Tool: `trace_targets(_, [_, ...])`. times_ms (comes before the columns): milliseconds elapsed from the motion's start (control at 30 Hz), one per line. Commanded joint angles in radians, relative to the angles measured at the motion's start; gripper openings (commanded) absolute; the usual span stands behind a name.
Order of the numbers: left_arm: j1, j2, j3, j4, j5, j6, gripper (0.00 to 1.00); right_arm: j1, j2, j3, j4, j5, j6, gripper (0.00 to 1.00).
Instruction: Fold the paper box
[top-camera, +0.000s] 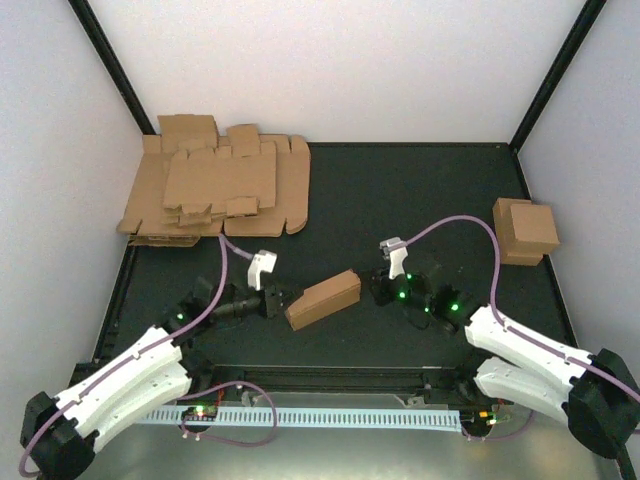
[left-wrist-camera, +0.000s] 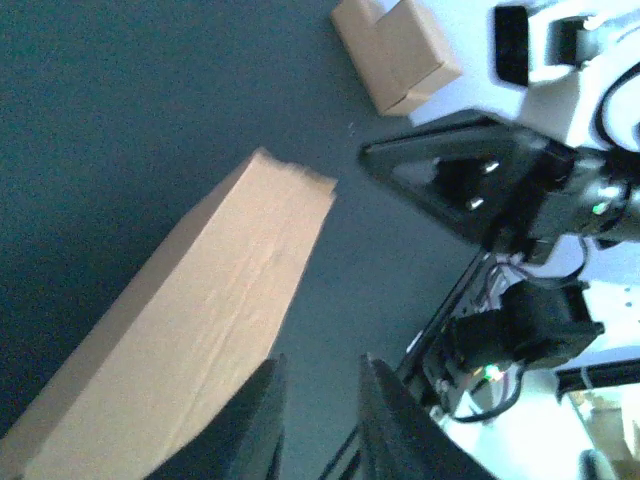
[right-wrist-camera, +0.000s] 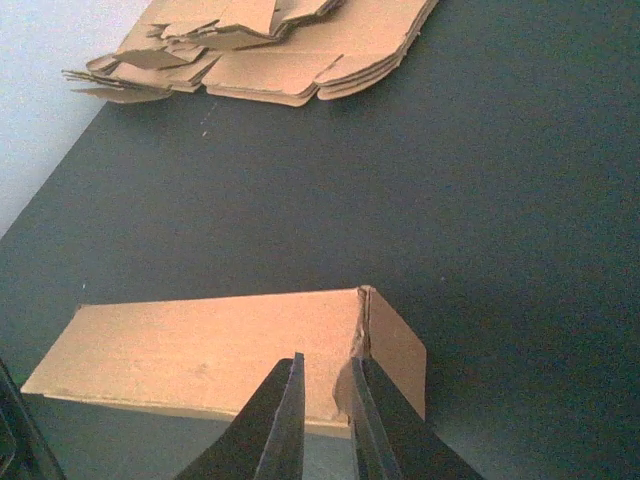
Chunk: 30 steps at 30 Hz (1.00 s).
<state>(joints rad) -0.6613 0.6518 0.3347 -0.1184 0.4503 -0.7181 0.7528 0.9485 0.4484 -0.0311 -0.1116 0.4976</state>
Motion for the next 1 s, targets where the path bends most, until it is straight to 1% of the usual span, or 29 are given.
trace_targets(0, [0.005,0.067,0.16,-0.139,-0.007,0.179,0.34,-0.008,0.028,0.054,-0.003,0.001,-0.03,0.17])
trace_targets(67, [0.004,0.138,0.228,-0.196,-0.014,0.259,0.63,-0.009,0.051,0.073,-0.01,-0.006,-0.033,0.18])
trace_targets(100, [0.0,0.192,0.267,-0.235,-0.022,0.299,0.74,-0.01,0.059,0.081,-0.017,-0.008,-0.033,0.19])
trace_targets(167, [-0.02,0.281,0.358,-0.331,-0.077,0.38,0.92,-0.013,0.071,0.096,-0.037,-0.01,-0.032,0.2])
trace_targets(200, [-0.043,0.321,0.402,-0.368,-0.125,0.416,0.98,-0.016,0.074,0.101,-0.045,-0.012,-0.031,0.2])
trace_targets(300, [-0.133,0.447,0.509,-0.441,-0.258,0.496,0.99,-0.023,0.086,0.113,-0.066,-0.035,-0.028,0.22])
trace_targets(367, [-0.188,0.519,0.562,-0.456,-0.304,0.524,0.99,-0.027,0.104,0.126,-0.085,-0.058,-0.023,0.23])
trace_targets(467, [-0.227,0.593,0.599,-0.458,-0.349,0.553,0.99,-0.029,0.137,0.139,-0.098,-0.097,-0.011,0.24])
trace_targets(600, [-0.246,0.669,0.627,-0.451,-0.365,0.595,0.99,-0.029,0.159,0.136,-0.084,-0.129,0.005,0.23])
trace_targets(733, [-0.254,0.751,0.671,-0.481,-0.397,0.617,0.99,-0.029,0.174,0.14,-0.088,-0.141,0.008,0.22])
trace_targets(967, [-0.27,0.811,0.69,-0.467,-0.421,0.63,0.99,-0.029,0.162,0.126,-0.098,-0.115,0.028,0.24])
